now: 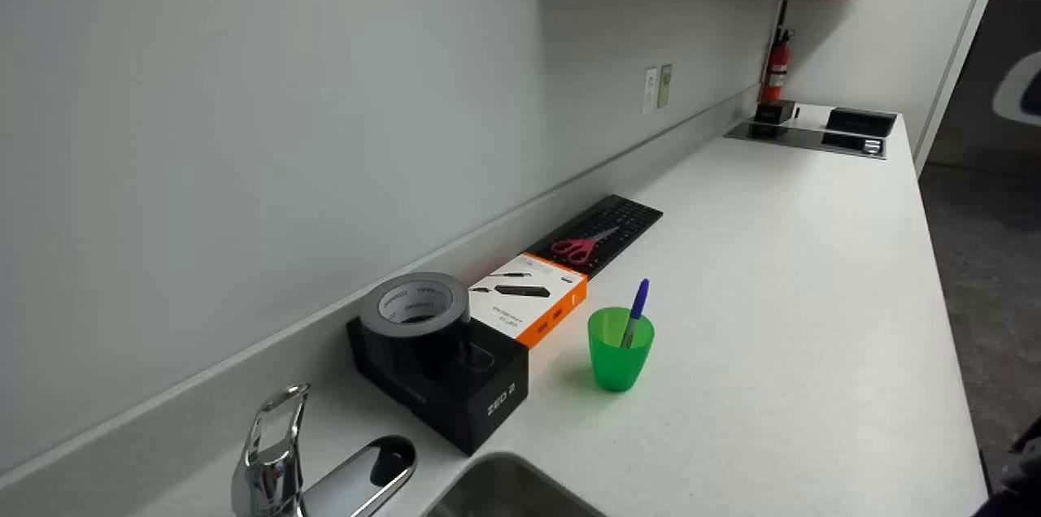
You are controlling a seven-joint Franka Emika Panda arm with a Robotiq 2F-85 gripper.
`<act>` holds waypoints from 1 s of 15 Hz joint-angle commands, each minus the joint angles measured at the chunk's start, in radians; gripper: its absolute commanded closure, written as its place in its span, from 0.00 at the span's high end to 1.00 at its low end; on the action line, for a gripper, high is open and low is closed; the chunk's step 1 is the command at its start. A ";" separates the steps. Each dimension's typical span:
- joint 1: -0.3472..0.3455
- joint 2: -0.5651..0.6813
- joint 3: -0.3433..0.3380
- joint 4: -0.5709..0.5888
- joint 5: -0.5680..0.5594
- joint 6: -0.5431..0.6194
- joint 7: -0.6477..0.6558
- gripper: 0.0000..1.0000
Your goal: Pick the marker from the cup and put it on the table
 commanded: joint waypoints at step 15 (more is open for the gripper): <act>-0.149 0.149 -0.254 0.106 -0.165 0.016 -0.251 1.00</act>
